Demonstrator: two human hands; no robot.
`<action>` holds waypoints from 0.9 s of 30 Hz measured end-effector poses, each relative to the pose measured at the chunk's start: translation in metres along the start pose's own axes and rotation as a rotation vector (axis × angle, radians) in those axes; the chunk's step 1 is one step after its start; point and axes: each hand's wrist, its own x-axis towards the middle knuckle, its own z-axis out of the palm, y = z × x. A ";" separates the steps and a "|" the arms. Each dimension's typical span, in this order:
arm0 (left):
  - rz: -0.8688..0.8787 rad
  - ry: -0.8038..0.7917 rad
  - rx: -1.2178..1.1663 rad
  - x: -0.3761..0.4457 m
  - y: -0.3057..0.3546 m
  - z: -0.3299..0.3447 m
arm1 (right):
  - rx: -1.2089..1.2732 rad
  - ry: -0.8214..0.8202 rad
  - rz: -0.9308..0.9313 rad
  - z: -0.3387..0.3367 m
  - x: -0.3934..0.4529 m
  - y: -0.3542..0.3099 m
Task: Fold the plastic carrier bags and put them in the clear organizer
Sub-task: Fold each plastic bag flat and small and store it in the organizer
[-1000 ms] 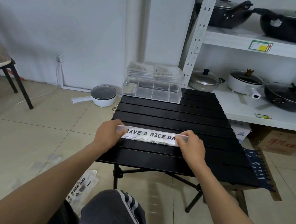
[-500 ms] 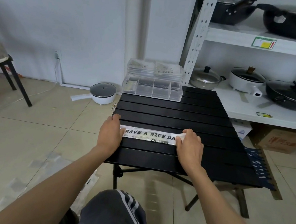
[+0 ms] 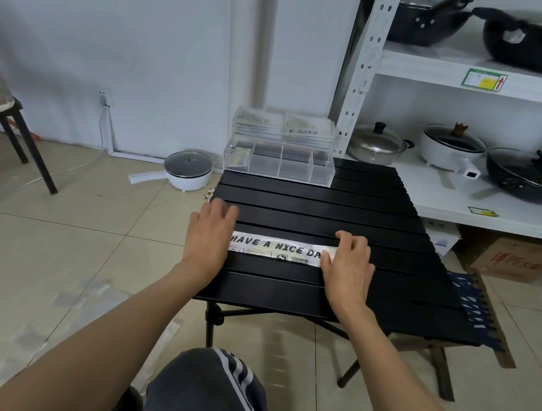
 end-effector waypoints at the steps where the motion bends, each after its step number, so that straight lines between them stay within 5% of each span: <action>1: 0.115 -0.016 0.048 0.001 0.002 -0.001 | -0.024 0.030 -0.019 0.000 -0.001 0.000; 3: 0.242 -0.075 0.124 0.002 0.006 -0.001 | -0.109 0.079 -0.072 0.000 -0.001 0.001; 12: 0.125 -0.200 0.118 -0.003 0.032 -0.008 | -0.319 0.047 -0.153 -0.001 0.002 -0.011; 17: 0.097 -0.180 0.114 -0.005 0.034 -0.004 | -0.016 0.032 -0.639 0.004 -0.009 -0.016; 21: 0.136 -0.189 0.133 -0.005 0.033 -0.005 | 0.111 -0.196 -0.515 0.006 -0.010 0.000; 27: 0.303 -0.165 0.295 0.000 0.049 -0.023 | 0.145 -0.250 -0.475 0.006 -0.006 0.000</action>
